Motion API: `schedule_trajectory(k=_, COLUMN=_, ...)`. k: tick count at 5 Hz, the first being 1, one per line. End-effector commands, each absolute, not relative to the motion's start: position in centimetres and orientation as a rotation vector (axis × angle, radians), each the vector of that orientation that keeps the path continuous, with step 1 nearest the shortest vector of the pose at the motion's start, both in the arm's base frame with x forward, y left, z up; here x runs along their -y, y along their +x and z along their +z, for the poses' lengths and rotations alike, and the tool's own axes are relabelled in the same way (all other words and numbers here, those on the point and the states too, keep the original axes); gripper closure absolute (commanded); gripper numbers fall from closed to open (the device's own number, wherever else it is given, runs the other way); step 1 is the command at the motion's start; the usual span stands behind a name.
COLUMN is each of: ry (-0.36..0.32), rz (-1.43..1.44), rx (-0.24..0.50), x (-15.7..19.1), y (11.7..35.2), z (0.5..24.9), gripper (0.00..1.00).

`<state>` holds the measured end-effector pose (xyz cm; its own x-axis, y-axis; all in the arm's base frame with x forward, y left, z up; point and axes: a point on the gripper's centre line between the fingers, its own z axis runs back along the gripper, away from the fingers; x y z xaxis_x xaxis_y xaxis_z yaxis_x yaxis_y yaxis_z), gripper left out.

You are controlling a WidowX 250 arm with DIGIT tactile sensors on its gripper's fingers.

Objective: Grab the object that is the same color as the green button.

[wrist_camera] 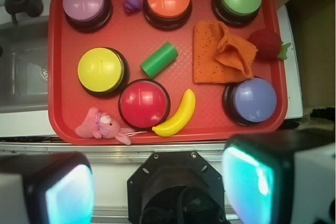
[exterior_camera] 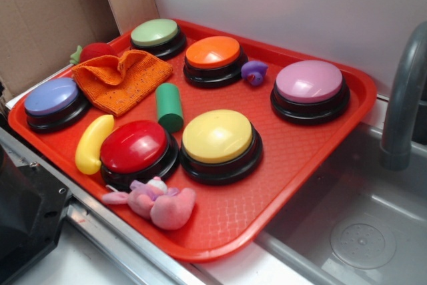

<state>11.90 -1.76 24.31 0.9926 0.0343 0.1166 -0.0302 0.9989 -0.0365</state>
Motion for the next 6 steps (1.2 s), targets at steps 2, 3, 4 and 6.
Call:
schedule_trajectory(k=2, ry=-0.058, rz=0.254, rx=0.165, x=1.2, y=12.9, z=23.1, gripper=0.0)
schedule_trajectory(k=3, ry=-0.071, rz=0.441, rx=0.18, x=0.6, y=13.7, z=21.5, gripper=0.0)
schedule_trajectory(k=4, ry=-0.082, rz=0.661, rx=0.215, x=-0.6, y=15.6, z=18.6, gripper=0.0)
schedule_trajectory(k=6, ry=-0.081, rz=0.838, rx=0.232, x=-0.3, y=18.7, z=12.1, gripper=0.0)
